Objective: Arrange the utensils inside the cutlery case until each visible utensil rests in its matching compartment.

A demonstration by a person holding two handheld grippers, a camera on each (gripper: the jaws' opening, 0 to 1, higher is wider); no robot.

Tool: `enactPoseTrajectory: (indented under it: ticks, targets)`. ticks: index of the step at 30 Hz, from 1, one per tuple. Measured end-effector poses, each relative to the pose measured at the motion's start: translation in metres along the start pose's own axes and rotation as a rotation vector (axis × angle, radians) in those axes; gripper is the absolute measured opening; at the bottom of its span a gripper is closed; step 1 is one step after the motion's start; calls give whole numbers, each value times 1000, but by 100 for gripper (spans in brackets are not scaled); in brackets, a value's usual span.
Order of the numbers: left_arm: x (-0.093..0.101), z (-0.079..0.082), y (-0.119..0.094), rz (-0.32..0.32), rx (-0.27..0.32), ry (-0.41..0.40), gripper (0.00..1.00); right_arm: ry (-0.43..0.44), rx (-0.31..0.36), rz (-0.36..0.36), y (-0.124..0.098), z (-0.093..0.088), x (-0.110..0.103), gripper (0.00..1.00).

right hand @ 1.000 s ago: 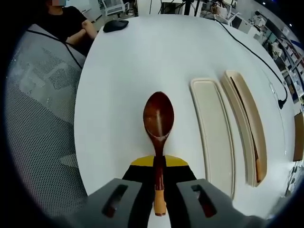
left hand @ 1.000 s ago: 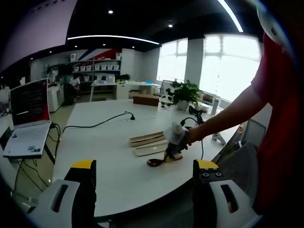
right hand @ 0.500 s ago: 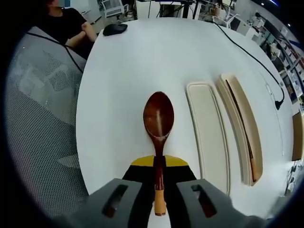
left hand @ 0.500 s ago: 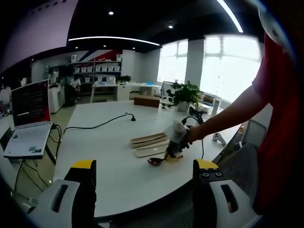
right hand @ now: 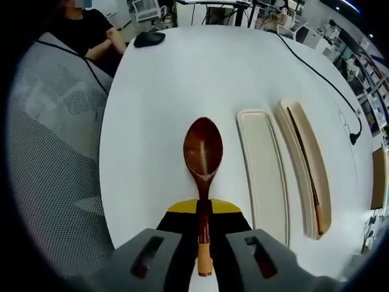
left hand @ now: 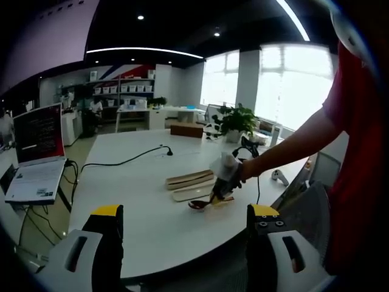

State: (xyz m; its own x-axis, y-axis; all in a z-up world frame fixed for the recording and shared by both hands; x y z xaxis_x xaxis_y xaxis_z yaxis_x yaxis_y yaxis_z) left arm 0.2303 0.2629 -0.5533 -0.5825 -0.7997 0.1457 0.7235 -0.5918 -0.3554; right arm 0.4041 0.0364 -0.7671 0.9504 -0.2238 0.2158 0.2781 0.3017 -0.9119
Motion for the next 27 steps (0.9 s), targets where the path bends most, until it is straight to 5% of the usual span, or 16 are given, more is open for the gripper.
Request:
enactPoseTrajectory:
  ticks: [27]
  targets:
    - [-4, 1, 6, -4, -5, -1, 85, -40, 24, -11, -12, 10, 29, 1]
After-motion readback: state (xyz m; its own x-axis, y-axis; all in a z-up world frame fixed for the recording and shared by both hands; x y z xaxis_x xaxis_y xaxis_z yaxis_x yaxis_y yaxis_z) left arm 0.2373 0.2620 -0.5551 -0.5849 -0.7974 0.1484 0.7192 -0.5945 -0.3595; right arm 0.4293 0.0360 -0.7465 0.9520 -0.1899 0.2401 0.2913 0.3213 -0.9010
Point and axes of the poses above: the point that each gripper's makers call its tool centre point, and the gripper's own axes: y roughly forward along the fingers, x roughly to its right, z roughly out of its top, the point moved 4 cm from there along -y, roughly backward along the fingers, and after that the axes turned 11 degrees about -z, right-handed, at the moved point
